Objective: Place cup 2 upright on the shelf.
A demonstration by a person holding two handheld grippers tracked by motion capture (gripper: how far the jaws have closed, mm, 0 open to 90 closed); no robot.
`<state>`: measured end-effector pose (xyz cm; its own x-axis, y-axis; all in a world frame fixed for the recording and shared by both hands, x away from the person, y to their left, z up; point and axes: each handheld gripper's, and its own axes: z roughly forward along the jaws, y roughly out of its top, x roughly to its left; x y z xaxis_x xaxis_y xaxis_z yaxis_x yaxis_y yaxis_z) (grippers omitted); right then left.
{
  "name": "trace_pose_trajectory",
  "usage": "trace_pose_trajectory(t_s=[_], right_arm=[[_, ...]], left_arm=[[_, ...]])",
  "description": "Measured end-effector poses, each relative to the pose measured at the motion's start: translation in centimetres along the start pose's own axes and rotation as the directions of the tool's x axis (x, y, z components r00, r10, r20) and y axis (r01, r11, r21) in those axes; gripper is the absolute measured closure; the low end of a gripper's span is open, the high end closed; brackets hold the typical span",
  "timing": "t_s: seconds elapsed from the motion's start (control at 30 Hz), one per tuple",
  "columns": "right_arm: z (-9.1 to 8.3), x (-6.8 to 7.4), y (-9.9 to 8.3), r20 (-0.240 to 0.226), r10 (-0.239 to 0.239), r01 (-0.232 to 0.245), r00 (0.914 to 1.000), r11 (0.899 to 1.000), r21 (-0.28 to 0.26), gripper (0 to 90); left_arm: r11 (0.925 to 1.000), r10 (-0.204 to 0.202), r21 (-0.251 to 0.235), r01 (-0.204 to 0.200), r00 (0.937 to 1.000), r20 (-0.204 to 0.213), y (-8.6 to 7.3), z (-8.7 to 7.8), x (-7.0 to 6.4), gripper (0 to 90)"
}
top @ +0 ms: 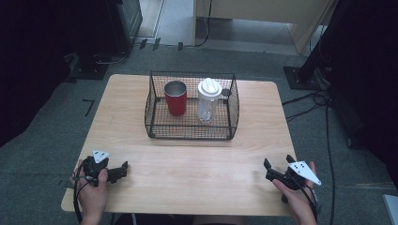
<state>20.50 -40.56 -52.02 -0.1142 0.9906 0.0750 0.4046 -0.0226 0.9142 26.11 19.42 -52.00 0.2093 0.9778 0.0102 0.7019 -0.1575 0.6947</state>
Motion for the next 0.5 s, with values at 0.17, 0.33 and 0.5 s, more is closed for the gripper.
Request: trace_pose_trajectory(t_s=[0.17,0.33,0.5], right_arm=[[0.2,-0.03,-0.1,0.009,-0.024,0.022,0.9997,0.989,0.149,4.9],[0.57,0.15,-0.25,0.024,-0.052,0.044,0.9984,0.963,0.267,3.5],[0.91,-0.03,-0.4,0.022,-0.038,0.028,0.999,0.936,0.35,2.4]], left_arm=[[1.0,0.0,0.0,0.0,1.0,0.0,0.0,0.0,0.0,2.2],[1.0,0.0,0.0,0.0,1.0,0.0,0.0,0.0,0.0,2.3],[1.0,0.0,0.0,0.0,1.0,0.0,0.0,0.0,0.0,2.2]])
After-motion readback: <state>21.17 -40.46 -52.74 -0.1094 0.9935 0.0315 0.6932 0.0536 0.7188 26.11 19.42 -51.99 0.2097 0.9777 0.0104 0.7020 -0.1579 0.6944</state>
